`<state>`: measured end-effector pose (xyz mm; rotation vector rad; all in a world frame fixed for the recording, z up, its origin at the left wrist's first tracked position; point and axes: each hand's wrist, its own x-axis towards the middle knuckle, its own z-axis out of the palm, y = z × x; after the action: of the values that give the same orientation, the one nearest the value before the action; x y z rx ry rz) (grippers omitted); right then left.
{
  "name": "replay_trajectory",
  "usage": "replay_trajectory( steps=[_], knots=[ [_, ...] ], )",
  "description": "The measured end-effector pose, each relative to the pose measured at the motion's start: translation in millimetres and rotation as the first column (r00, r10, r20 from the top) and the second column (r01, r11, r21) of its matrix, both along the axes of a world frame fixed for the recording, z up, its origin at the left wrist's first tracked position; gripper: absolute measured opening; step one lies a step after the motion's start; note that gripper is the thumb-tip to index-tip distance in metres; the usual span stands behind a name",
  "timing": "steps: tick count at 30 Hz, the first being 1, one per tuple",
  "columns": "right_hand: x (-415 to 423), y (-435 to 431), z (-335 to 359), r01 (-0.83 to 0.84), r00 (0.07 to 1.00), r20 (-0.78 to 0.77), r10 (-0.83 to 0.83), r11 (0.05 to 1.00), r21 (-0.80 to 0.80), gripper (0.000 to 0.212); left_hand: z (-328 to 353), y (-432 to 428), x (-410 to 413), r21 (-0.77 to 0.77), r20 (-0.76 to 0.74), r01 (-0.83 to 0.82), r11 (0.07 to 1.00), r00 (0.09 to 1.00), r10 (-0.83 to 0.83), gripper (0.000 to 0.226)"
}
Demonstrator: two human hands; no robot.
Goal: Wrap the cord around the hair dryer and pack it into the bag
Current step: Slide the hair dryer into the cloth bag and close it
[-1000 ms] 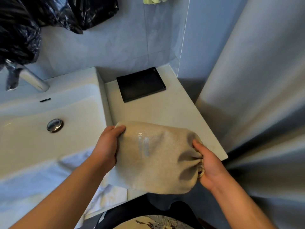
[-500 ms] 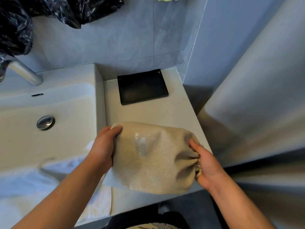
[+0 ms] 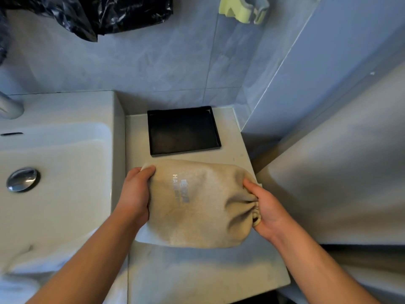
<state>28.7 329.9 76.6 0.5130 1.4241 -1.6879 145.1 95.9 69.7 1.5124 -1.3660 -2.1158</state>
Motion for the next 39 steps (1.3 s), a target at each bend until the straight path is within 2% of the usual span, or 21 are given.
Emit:
replay_trajectory(
  steps=[3, 6, 11, 14, 17, 20, 23, 29, 39],
  knots=[
    [-18, -9, -3, -0.011, 1.0, -0.014, 0.011, 1.0, -0.017, 0.047, -4, -7, -14, 0.001, -0.008, -0.014, 1.0, 1.0, 0.014, 0.016],
    [-40, -18, -9, -0.049, 0.998, -0.039, 0.049, 0.999, -0.022, 0.05, -13, -16, -28, 0.011, 0.009, -0.04, 0.999, 0.999, 0.04, 0.018],
    [-81, -34, -18, -0.115, 0.99, -0.087, 0.112, 0.993, -0.031, 0.037, -25, -30, -56, 0.029, 0.025, -0.081, 0.996, 0.996, 0.08, 0.041],
    [-108, -49, -20, -0.191, 0.972, -0.145, 0.185, 0.981, -0.033, 0.047, -30, -41, -76, 0.032, 0.036, -0.108, 0.994, 0.994, 0.107, 0.048],
    [-135, -65, -29, -0.285, 0.945, -0.18, 0.272, 0.957, -0.047, 0.062, -34, -57, -97, -0.018, 0.036, -0.122, 0.992, 0.992, 0.123, 0.046],
    [-158, -82, -37, -0.331, 0.934, -0.174, 0.312, 0.939, -0.092, 0.062, -40, -73, -118, -0.068, 0.029, -0.143, 0.987, 0.989, 0.145, 0.032],
    [-174, -103, -44, -0.334, 0.927, -0.197, 0.319, 0.941, -0.046, 0.064, -48, -87, -138, -0.062, 0.023, -0.17, 0.984, 0.985, 0.171, 0.023],
    [-205, -134, -69, -0.333, 0.921, -0.199, 0.336, 0.942, 0.051, 0.043, -66, -111, -167, -0.066, 0.074, -0.153, 0.986, 0.985, 0.157, 0.03],
    [-223, -159, -86, -0.31, 0.929, -0.173, 0.327, 0.943, 0.119, 0.038, -79, -133, -196, -0.103, 0.094, -0.13, 0.986, 0.986, 0.14, 0.024]
  ],
)
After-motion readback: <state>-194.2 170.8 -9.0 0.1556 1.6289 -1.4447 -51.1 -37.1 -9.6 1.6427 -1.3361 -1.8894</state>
